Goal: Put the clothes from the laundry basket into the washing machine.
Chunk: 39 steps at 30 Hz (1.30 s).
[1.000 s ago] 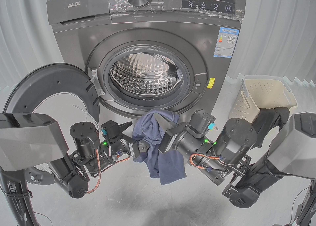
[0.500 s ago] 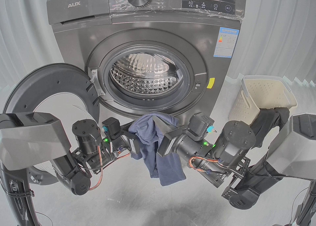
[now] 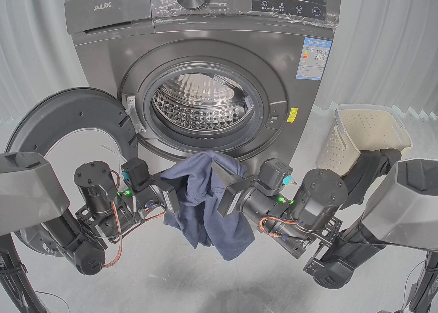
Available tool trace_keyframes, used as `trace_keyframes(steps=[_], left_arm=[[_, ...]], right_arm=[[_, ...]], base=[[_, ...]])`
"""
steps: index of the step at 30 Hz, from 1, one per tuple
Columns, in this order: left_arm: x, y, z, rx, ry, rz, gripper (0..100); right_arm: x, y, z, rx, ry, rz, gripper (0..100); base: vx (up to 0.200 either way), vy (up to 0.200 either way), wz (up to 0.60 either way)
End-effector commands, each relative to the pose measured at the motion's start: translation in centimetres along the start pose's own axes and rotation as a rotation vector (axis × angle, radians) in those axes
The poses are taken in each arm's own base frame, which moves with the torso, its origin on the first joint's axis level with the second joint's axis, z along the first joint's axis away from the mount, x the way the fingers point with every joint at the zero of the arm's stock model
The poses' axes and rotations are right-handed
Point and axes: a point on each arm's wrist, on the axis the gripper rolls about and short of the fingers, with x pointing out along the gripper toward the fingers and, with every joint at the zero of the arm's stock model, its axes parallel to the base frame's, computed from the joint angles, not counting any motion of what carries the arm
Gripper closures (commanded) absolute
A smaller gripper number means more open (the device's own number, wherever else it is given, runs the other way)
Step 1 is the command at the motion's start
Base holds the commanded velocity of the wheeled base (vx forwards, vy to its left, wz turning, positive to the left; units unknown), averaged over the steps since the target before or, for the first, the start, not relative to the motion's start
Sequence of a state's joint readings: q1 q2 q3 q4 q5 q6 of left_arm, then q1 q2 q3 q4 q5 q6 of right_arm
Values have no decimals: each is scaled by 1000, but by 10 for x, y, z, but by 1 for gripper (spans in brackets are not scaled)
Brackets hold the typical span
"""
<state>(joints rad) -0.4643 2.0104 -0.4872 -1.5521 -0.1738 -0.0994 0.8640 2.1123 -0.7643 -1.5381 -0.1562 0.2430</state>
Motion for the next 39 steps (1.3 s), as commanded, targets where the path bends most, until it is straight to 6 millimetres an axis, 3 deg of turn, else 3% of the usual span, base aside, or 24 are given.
trace_keyframes(steps=[1, 2, 3, 9, 19, 29, 34, 39], left_arm=[[-6, -4, 14, 7, -42, -10, 100], [-7, -5, 14, 7, -40, -12, 100], [-7, -5, 15, 7, -44, -14, 100], [-6, -3, 18, 6, -58, -4, 100], [1, 1, 26, 3, -104, 43, 100], [5, 1, 31, 4, -132, 64, 100], [8, 2, 33, 1, -146, 92, 100], [9, 2, 33, -3, -151, 99, 100]], right_arm=[[3, -6, -7, -5, 13, -16, 100], [3, -8, -8, -7, 14, -21, 100], [4, -10, -9, -8, 19, -27, 0], [2, -18, -22, -12, 61, -50, 0], [-27, -30, -55, -48, 245, -94, 0], [-54, -23, -83, -70, 394, -57, 0], [-53, -14, -93, -76, 411, -22, 0], [-28, 0, -105, -58, 352, 12, 0]], base=[[0, 0, 0], [0, 0, 0], [0, 0, 0], [0, 0, 0], [0, 0, 0], [0, 0, 0], [0, 0, 0], [0, 0, 0]])
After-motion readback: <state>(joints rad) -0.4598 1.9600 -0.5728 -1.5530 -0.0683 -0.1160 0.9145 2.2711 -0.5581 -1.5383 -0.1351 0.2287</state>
